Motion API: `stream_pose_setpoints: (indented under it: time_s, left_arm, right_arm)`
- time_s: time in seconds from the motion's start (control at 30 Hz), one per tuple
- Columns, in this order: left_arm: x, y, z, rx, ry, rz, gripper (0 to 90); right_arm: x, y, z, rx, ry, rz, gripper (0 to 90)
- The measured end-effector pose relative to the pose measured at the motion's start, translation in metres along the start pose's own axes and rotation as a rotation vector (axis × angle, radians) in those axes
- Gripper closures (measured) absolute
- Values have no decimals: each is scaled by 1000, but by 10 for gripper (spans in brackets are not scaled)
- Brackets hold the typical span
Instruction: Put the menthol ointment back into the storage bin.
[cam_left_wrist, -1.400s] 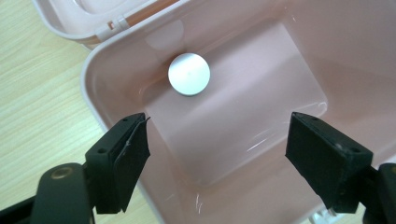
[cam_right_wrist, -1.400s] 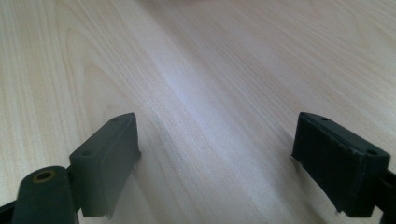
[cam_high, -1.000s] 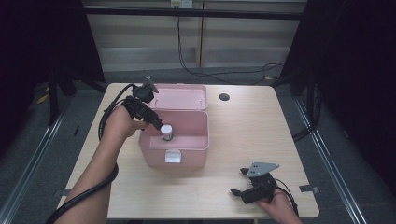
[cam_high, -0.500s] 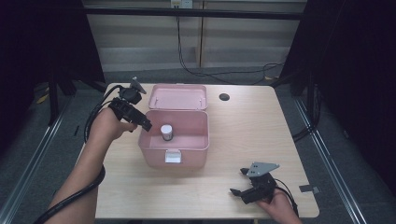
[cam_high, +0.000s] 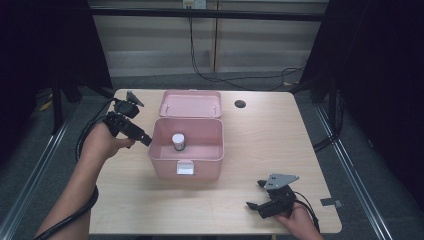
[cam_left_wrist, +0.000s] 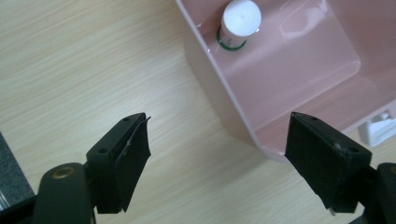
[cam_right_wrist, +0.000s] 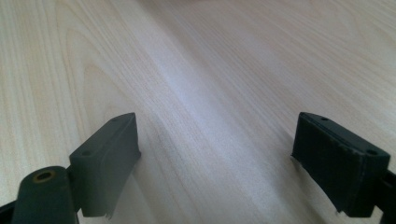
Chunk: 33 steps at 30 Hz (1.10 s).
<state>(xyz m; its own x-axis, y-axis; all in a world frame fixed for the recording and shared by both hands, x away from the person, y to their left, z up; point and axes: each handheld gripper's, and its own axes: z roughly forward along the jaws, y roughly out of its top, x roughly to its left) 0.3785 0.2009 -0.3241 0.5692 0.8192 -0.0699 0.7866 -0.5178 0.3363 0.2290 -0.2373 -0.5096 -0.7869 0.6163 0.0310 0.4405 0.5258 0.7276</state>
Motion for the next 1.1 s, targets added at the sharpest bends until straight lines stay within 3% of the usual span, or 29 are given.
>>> stream_pose_setpoints:
  time_s: [0.43, 1.1]
  left_arm:
    - [18, -33, 7, -23, -12, -24, 216]
    - [26, -72, 57, -55, -72, -74, 221]
  right_arm:
    - [0, 0, 0, 0, 0, -1, 139]
    - [0, 0, 0, 2, 1, -1, 139]
